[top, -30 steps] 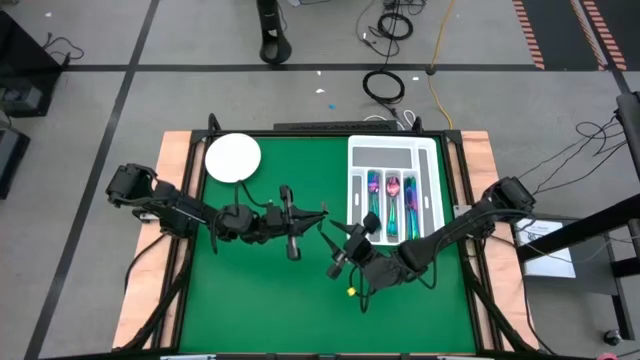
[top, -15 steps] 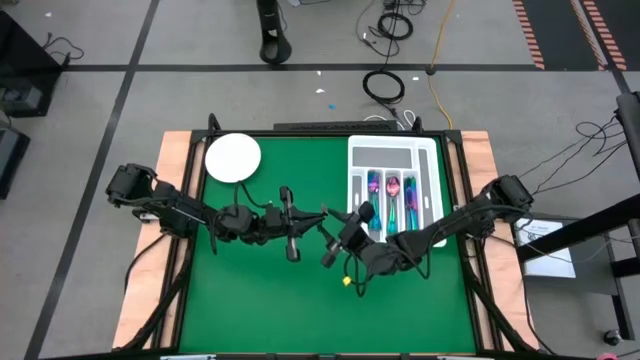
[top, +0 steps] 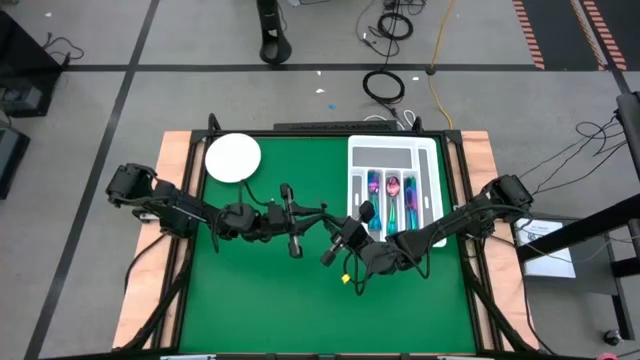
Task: Sort silverware
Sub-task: Put the blue fork into the white cutlery tray
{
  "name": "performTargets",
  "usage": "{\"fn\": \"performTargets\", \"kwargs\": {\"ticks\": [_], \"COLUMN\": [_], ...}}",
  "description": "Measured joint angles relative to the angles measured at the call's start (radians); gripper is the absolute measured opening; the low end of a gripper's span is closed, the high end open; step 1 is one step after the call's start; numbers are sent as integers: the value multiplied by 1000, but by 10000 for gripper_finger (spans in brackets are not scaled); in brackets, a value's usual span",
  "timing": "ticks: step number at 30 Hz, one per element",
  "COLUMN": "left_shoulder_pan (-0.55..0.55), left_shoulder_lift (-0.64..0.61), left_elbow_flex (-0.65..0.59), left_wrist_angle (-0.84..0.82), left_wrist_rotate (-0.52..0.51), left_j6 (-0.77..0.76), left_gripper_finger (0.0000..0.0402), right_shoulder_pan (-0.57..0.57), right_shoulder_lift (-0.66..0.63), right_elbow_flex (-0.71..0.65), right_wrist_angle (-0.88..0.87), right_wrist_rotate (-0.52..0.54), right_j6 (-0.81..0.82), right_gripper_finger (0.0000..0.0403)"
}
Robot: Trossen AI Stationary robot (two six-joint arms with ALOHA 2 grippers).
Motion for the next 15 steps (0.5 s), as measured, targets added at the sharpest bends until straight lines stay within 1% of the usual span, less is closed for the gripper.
{"fn": "performTargets", "kwargs": {"ticks": [5, 7, 8, 11, 15], "left_shoulder_pan": [23, 25, 25, 20, 18], "left_shoulder_lift": [-3, -12, -19, -60, -156], "left_elbow_flex": [0, 1, 0, -1, 0], "left_wrist_angle": [-52, -67, -84, -170, -293], "left_wrist_rotate": [4, 9, 8, 18, 18], "left_j6": [53, 49, 50, 58, 77], "left_gripper_finger": [104, 131, 144, 173, 190], "right_shoulder_pan": [17, 30, 34, 41, 31], "right_shoulder_lift": [-42, -86, -115, -222, -333], "right_elbow_flex": [-1, -2, -2, 1, -16], "right_wrist_angle": [-28, -116, -178, -437, -794], "right_wrist_rotate": [5, 5, 8, -4, -92], "right_j6": [-3, -17, 11, 201, 504], "right_gripper_finger": [2, 2, 2, 1, 1]}}
